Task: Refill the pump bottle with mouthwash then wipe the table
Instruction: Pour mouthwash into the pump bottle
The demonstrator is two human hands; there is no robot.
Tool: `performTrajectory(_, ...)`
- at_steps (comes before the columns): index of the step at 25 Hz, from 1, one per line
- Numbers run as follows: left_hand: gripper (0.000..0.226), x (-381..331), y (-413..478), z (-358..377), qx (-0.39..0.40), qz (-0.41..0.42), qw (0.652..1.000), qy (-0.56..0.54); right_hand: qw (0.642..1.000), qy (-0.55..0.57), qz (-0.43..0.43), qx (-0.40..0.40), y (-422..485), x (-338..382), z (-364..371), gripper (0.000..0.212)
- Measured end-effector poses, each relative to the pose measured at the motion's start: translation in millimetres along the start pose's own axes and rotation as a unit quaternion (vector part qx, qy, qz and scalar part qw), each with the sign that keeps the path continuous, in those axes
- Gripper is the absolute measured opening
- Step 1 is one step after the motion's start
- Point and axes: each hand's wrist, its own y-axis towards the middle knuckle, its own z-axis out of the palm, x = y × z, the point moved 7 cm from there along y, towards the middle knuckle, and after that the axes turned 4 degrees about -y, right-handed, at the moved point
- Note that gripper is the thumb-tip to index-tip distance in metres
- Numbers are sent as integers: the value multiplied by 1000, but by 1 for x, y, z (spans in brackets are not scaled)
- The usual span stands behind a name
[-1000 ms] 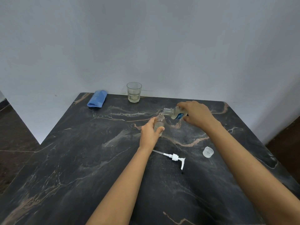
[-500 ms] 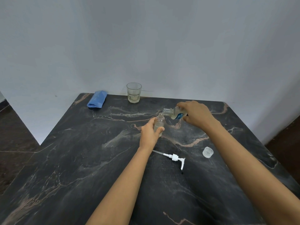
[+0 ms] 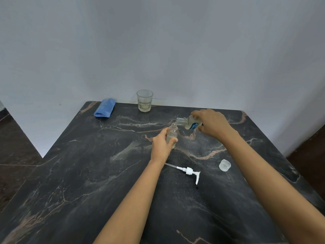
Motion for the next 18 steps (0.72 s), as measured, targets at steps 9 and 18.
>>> performTrajectory(9, 49, -1, -1, 0, -6, 10, 1000, -6, 1000, -4, 2, 2, -1, 1, -2, 43)
performTrajectory(18, 44, -2, 0, 0, -1, 20, 1000, -15, 1000, -6, 3, 5, -1, 1, -3, 43)
